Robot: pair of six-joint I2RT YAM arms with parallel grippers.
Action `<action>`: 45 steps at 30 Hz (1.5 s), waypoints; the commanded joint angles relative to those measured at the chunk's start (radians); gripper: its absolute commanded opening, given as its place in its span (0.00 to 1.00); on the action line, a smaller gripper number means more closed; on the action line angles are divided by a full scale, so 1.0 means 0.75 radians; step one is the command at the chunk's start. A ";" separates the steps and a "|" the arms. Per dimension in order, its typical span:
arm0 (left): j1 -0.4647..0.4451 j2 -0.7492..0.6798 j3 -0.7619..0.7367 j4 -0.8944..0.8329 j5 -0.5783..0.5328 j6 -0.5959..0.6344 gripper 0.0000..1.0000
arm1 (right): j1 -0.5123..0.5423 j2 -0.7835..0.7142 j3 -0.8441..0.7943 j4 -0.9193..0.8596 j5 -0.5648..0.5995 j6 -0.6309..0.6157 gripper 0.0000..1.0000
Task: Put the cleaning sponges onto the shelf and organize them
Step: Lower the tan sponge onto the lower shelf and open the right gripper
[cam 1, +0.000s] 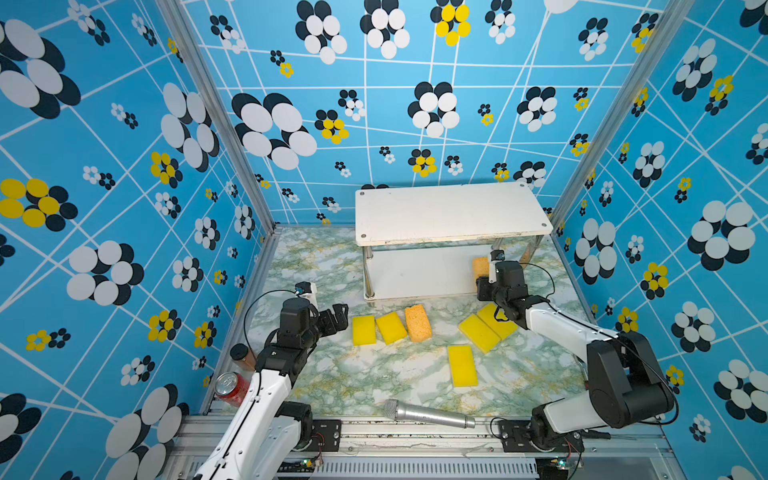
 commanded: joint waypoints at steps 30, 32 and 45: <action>0.013 -0.044 0.031 -0.035 -0.004 0.023 0.99 | -0.007 0.066 0.115 -0.136 0.031 0.008 0.13; 0.015 -0.044 0.032 -0.037 -0.002 0.026 0.99 | -0.007 0.075 0.125 -0.144 0.029 0.008 0.15; 0.016 -0.058 0.031 -0.046 -0.006 0.027 0.99 | -0.007 0.086 0.139 -0.166 0.021 0.006 0.30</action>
